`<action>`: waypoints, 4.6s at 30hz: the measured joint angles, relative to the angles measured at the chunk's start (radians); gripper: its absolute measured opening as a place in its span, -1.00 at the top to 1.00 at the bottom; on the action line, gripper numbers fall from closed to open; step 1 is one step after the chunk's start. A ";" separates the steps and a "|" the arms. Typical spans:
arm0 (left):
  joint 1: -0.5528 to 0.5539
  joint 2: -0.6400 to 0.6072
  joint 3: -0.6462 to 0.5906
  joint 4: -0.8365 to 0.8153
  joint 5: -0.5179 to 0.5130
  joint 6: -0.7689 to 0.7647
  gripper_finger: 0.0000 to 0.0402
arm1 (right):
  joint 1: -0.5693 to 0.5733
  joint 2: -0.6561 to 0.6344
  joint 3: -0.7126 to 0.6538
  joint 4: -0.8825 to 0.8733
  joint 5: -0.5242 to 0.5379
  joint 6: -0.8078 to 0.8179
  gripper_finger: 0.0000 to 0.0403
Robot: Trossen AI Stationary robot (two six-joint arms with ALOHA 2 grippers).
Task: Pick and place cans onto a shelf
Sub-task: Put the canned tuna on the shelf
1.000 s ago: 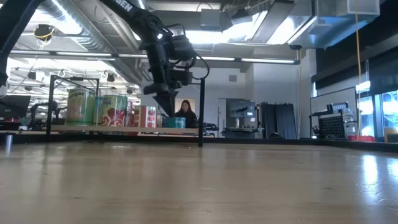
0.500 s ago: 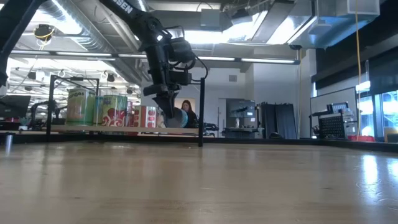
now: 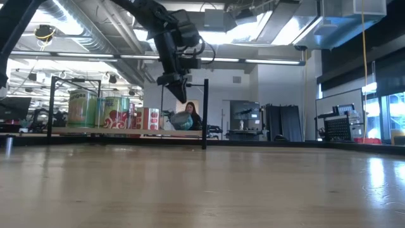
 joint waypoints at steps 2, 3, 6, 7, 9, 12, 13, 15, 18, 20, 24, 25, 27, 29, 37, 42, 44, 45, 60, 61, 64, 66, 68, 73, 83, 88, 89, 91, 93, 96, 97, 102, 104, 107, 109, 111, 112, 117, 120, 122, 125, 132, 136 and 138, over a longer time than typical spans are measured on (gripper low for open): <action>0.001 0.000 0.010 -0.009 -0.003 -0.001 0.71 | 0.000 0.000 0.000 0.000 -0.003 0.000 1.00; 0.001 0.000 0.014 -0.022 0.001 -0.001 0.71 | 0.000 0.000 0.000 0.000 -0.006 0.000 1.00; 0.003 0.000 0.025 -0.059 0.019 0.000 0.71 | 0.000 0.000 0.000 0.000 -0.007 0.000 1.00; 0.004 0.000 0.025 -0.070 0.021 0.000 0.71 | 0.000 0.000 0.000 0.000 -0.007 0.000 1.00; 0.005 0.000 0.025 -0.086 0.025 -0.009 0.71 | 0.000 0.000 0.000 -0.004 -0.007 0.000 1.00; 0.008 -0.016 0.025 -0.108 0.069 -0.041 0.71 | 0.000 0.000 0.000 -0.018 -0.007 0.000 1.00; 0.007 -0.025 0.025 -0.109 0.084 -0.055 0.71 | 0.000 0.000 0.000 -0.024 -0.007 0.000 1.00; 0.009 -0.047 0.025 -0.117 0.122 -0.080 0.71 | 0.000 0.000 0.000 -0.036 -0.007 -0.001 1.00; 0.014 -0.065 0.027 -0.088 0.173 -0.084 0.71 | 0.000 0.000 0.000 -0.051 -0.007 -0.002 1.00; 0.023 -0.063 0.026 -0.074 0.179 -0.084 0.71 | 0.000 0.000 0.000 -0.059 -0.007 -0.002 1.00; 0.030 -0.063 0.026 -0.070 0.171 -0.114 0.71 | 0.000 0.000 0.000 -0.077 -0.008 -0.003 1.00; 0.032 -0.062 0.026 -0.057 0.171 -0.119 0.71 | 0.000 0.000 0.000 -0.089 -0.008 -0.004 1.00; 0.046 -0.062 0.026 -0.027 0.180 -0.121 0.71 | 0.000 0.000 0.000 -0.111 -0.008 -0.002 1.00; 0.056 -0.045 0.027 0.006 0.165 -0.122 0.71 | 0.000 -0.001 0.000 -0.128 -0.008 0.001 1.00; 0.061 0.037 0.025 0.073 0.072 -0.166 0.71 | 0.000 -0.001 0.000 -0.128 -0.009 0.014 1.00; 0.061 0.077 0.026 0.147 0.008 -0.201 0.71 | 0.000 -0.001 0.000 -0.127 -0.040 0.023 1.00; 0.063 0.095 0.026 0.142 0.005 -0.197 0.71 | 0.000 -0.001 0.000 -0.127 -0.042 0.024 1.00; 0.063 0.103 0.025 0.141 0.008 -0.194 0.71 | 0.000 -0.001 0.000 -0.127 -0.044 0.024 1.00; 0.064 0.141 0.025 0.127 0.027 -0.166 0.71 | 0.000 -0.001 0.000 -0.126 -0.044 0.031 1.00; 0.064 0.141 0.025 0.121 0.033 -0.165 0.71 | 0.000 -0.001 0.000 -0.126 -0.044 0.031 1.00; 0.065 0.141 0.025 0.097 0.059 -0.165 0.71 | 0.000 -0.001 0.000 -0.126 -0.044 0.031 1.00; 0.065 0.141 0.024 0.090 0.068 -0.165 0.71 | 0.000 -0.001 0.000 -0.126 -0.044 0.031 1.00; 0.065 0.141 0.025 0.087 0.073 -0.165 0.71 | 0.000 -0.001 0.000 -0.126 -0.044 0.031 1.00; 0.065 0.141 0.025 0.073 0.073 -0.162 0.71 | 0.000 -0.001 0.000 -0.126 -0.044 0.031 1.00; 0.065 0.142 0.025 0.040 0.073 -0.158 0.71 | 0.000 -0.001 0.000 -0.126 -0.043 0.027 1.00; 0.065 0.142 0.025 0.043 0.073 -0.157 0.71 | 0.000 -0.001 0.000 -0.126 -0.043 0.027 1.00; 0.065 0.142 0.025 0.043 0.073 -0.157 0.71 | 0.000 -0.001 0.000 -0.126 -0.043 0.027 1.00; 0.065 0.142 0.025 0.047 0.073 -0.157 0.71 | 0.000 -0.001 0.000 -0.126 -0.043 0.027 1.00; 0.065 0.142 0.025 0.051 0.073 -0.157 0.71 | 0.000 -0.001 0.000 -0.126 -0.043 0.027 1.00; 0.065 0.142 0.025 0.056 0.072 -0.156 0.71 | 0.000 -0.001 0.000 -0.126 -0.043 0.027 1.00; 0.065 0.142 0.025 0.057 0.072 -0.156 0.71 | 0.000 -0.001 0.000 -0.126 -0.043 0.027 1.00; 0.064 0.141 0.025 0.058 0.024 -0.123 0.71 | 0.000 -0.001 0.000 -0.126 -0.043 0.027 1.00; 0.062 0.139 0.025 0.061 -0.007 -0.106 0.71 | 0.000 -0.001 0.000 -0.126 -0.043 0.027 1.00; 0.062 0.138 0.033 0.056 -0.008 -0.105 0.71 | 0.000 -0.001 0.000 -0.126 -0.043 0.027 1.00; 0.062 0.138 0.055 0.040 -0.005 -0.105 0.71 | 0.000 -0.001 0.000 -0.126 -0.043 0.027 1.00; 0.062 0.138 0.083 0.041 -0.002 -0.105 0.71 | 0.000 -0.001 0.000 -0.126 -0.043 0.027 1.00; 0.062 0.138 0.098 0.038 0.006 -0.105 0.71 | 0.000 -0.001 0.000 -0.126 -0.043 0.027 1.00; 0.079 0.135 0.176 0.059 0.094 -0.105 0.71 | 0.000 -0.001 0.000 -0.126 -0.043 0.026 1.00; 0.097 0.137 0.177 0.039 0.127 -0.120 0.71 | 0.000 -0.001 0.000 -0.126 -0.043 0.023 1.00; 0.114 0.137 0.177 0.016 0.153 -0.137 0.71 | 0.000 -0.001 0.000 -0.126 -0.043 0.023 1.00; 0.134 0.164 0.177 0.005 0.173 -0.149 0.71 | 0.000 -0.001 0.000 -0.126 -0.043 0.022 1.00; 0.154 0.207 0.175 -0.009 0.185 -0.157 0.71 | 0.000 -0.001 0.000 -0.126 -0.041 0.023 1.00; 0.154 0.215 0.175 0.005 0.236 -0.153 0.71 | 0.000 -0.001 0.000 -0.121 -0.040 0.023 1.00; 0.152 0.222 0.175 0.021 0.234 -0.143 0.71 | 0.000 -0.001 0.000 -0.115 -0.040 0.023 1.00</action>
